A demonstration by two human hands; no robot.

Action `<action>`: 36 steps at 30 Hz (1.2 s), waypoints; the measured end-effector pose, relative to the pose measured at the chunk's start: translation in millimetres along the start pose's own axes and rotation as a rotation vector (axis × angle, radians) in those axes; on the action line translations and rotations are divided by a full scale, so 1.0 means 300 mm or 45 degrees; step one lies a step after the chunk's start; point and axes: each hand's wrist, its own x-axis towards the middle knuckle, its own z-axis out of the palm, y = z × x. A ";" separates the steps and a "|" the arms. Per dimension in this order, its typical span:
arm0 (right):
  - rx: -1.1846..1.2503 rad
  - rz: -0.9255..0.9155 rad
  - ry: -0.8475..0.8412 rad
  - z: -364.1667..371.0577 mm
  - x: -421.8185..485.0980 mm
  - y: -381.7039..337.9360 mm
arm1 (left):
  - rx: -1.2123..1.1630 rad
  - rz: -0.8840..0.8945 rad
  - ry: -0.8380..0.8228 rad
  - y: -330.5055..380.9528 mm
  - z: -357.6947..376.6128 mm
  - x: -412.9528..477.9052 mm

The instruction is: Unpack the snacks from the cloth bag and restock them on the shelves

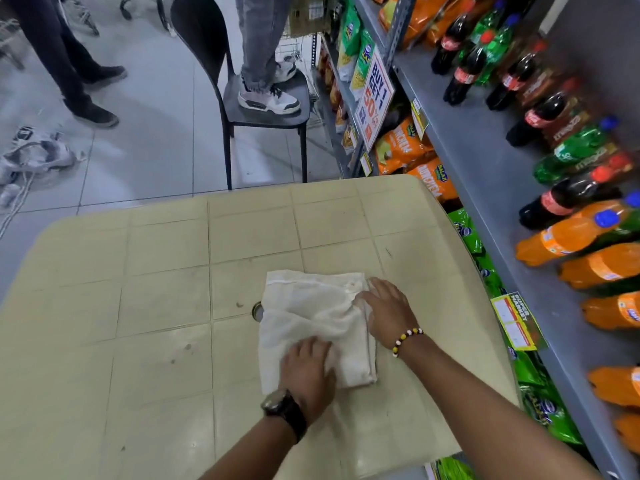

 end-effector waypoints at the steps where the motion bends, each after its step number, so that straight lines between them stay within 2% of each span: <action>1: 0.145 0.065 0.100 0.015 -0.018 -0.019 | 0.014 -0.072 0.067 -0.036 -0.015 0.012; 3: 0.410 0.201 0.219 0.052 -0.050 -0.063 | -0.015 -0.230 0.188 -0.108 -0.047 0.034; 6: 0.783 0.494 0.168 0.113 -0.079 -0.117 | -0.333 -0.456 0.321 -0.195 -0.087 0.068; 8: 0.920 0.671 0.081 0.153 -0.082 -0.145 | -0.691 -0.501 0.301 -0.248 -0.098 0.095; 10: 0.953 0.753 0.040 0.183 -0.080 -0.167 | -0.964 -0.467 0.223 -0.279 -0.098 0.112; 12: 1.032 0.774 0.009 0.195 -0.066 -0.182 | -1.031 -0.421 0.147 -0.298 -0.089 0.118; 14: 1.248 0.743 -0.026 0.203 -0.044 -0.204 | -1.076 -0.387 0.109 -0.307 -0.077 0.122; 16: 1.387 0.667 -0.033 0.199 -0.017 -0.235 | -1.099 -0.376 0.140 -0.307 -0.081 0.128; 19: 1.426 0.543 -0.005 0.171 0.064 -0.297 | -1.159 -0.398 0.280 -0.325 -0.140 0.152; 22: 1.382 0.389 0.051 0.124 0.206 -0.374 | -1.133 -0.387 0.460 -0.377 -0.255 0.201; 25: 1.203 0.319 0.181 0.067 0.361 -0.456 | -0.924 -0.348 0.646 -0.440 -0.390 0.278; 28: 1.052 0.194 0.144 0.061 0.490 -0.528 | -0.766 -0.361 0.783 -0.514 -0.492 0.365; 30: 0.807 0.034 0.016 0.100 0.550 -0.543 | -0.688 -0.435 0.730 -0.549 -0.507 0.416; 33: 0.249 -0.134 -0.270 0.207 0.591 -0.533 | -0.300 -0.572 0.445 -0.602 -0.447 0.460; 36: 0.010 -0.182 -0.325 0.267 0.586 -0.531 | 0.030 -0.555 0.236 -0.635 -0.388 0.464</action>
